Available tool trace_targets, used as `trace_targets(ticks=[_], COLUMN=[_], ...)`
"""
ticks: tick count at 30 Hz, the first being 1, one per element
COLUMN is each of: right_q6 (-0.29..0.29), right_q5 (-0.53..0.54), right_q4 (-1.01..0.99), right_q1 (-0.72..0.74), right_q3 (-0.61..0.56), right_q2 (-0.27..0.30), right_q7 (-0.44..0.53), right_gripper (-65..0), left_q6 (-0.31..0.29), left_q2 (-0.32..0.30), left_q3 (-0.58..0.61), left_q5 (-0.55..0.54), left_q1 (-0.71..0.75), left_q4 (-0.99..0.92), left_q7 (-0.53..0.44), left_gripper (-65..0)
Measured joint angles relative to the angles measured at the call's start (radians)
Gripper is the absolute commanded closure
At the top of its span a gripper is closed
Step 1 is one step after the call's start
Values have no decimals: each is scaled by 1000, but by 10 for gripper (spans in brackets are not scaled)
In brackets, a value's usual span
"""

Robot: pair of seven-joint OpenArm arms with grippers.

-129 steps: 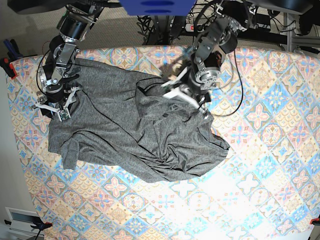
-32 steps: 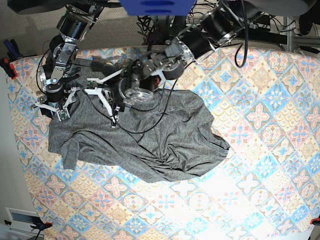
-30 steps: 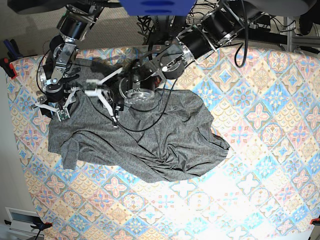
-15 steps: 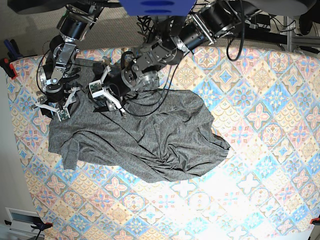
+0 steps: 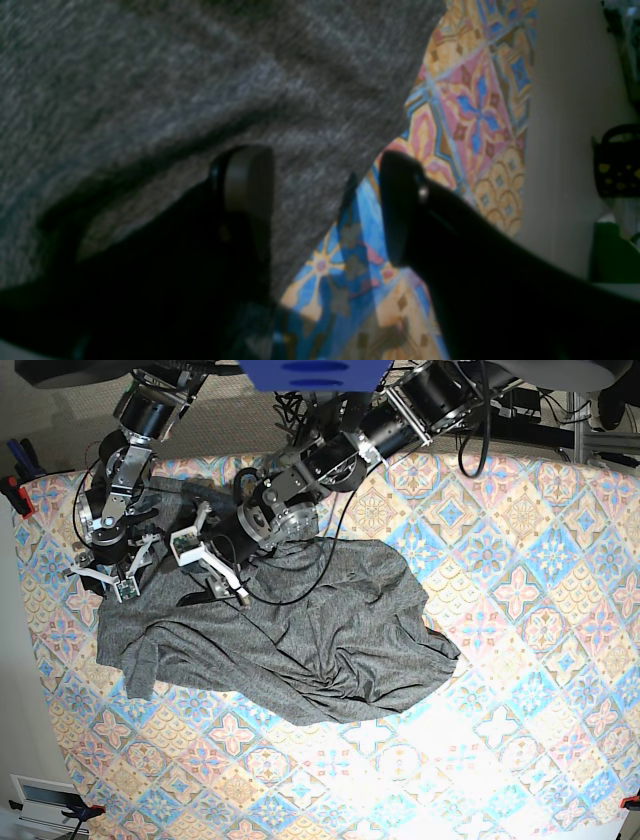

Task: Layout the t-shirt on the table in an organized manner, then fold the t-shirt properly
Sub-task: 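Pull the grasped fabric with the left gripper toward the right gripper, then release the fabric and grasp the shirt edge with the left gripper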

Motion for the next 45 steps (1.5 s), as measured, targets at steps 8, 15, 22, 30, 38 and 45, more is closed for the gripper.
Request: trace_targets(ticks=[8,15,22,30,38,45], right_q6=[-1,0,-2,-2,-3,-3], right_q5=[-2,2,-4,-4,-5,-5], right_q4=[0,0,0,0,0,0], right_q1=[0,0,0,0,0,0], right_q3=[2,1,-2,-2,-3,-4], right_q2=[0,0,0,0,0,0], right_q7=[-1,3,0,0,-2,-3], right_gripper=[-349,-349,-349,-349,-349,-349], left_q6=[-70,-374,-545,-657,-657,-655], left_q2=[3,-179,-315,-370,-383,-363], left_q3=[-195,-364,-602,-628,-563,-555], left_q5=[0,-18,-8,-11,-13,-11], left_q1=[31,139,198,198,148,95], left_q4=[290,524,601,600,397,284], left_q7=[359,619,813,957,929,877], left_gripper=[-375,-377,-377,-377,-377,-377])
